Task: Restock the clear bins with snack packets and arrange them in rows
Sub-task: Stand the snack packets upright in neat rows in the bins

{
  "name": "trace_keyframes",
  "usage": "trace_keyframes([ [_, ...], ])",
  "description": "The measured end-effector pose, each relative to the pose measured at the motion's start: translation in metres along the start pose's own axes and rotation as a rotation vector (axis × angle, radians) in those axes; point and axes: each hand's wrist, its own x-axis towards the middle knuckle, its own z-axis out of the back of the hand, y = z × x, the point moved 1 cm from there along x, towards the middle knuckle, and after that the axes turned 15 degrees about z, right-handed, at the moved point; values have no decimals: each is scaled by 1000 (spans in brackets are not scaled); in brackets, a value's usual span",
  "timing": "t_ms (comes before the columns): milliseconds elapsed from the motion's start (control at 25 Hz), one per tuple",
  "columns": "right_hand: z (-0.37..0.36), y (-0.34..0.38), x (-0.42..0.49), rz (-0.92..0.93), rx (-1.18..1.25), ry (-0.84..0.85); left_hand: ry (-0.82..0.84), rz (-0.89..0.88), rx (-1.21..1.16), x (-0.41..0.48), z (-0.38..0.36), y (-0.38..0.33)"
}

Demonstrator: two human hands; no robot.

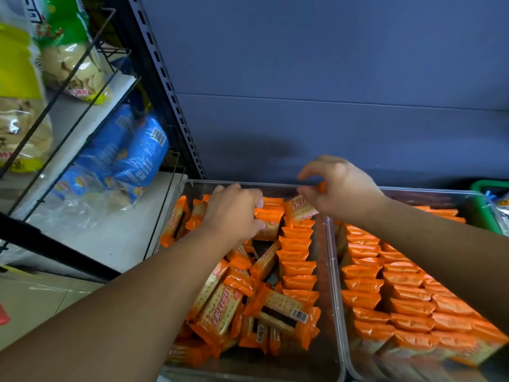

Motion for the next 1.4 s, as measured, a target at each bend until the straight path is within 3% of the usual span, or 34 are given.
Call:
trace_keyframes([
  [160, -4, -10, -20, -2, 27, -9, -74, -57, 156, -1, -7, -12],
  [520, -13, -15, -26, 23, 16, 48, 2, -73, -15, -3, -8, 1],
  [800, -4, -12, -25, 89, -169, 204, -27, -104, -22, -16, 14, -4],
  [840, -3, -11, -25, 80, -152, 193, 33, -124, -68, -22, 17, -3],
  [920, 0, -6, -27, 42, -92, 158, 354, -147, -121, -36, 13, -2],
  [1000, 6, -2, -29, 2, -42, 137, 676, -199, 17, -49, 4, -6],
  [1040, 10, 1, -30, -16, -27, 139, 734, -220, 94, -51, -2, -7],
  [1160, 23, 17, -35, -99, 33, 122, 694, -214, 139, -50, -2, -17],
  [1320, 42, 52, -38, -330, 162, 85, 490, -33, -95, -46, 21, -12],
  [1400, 55, 68, -39, -470, 272, 69, 466, 114, -270, -51, 36, 1],
])
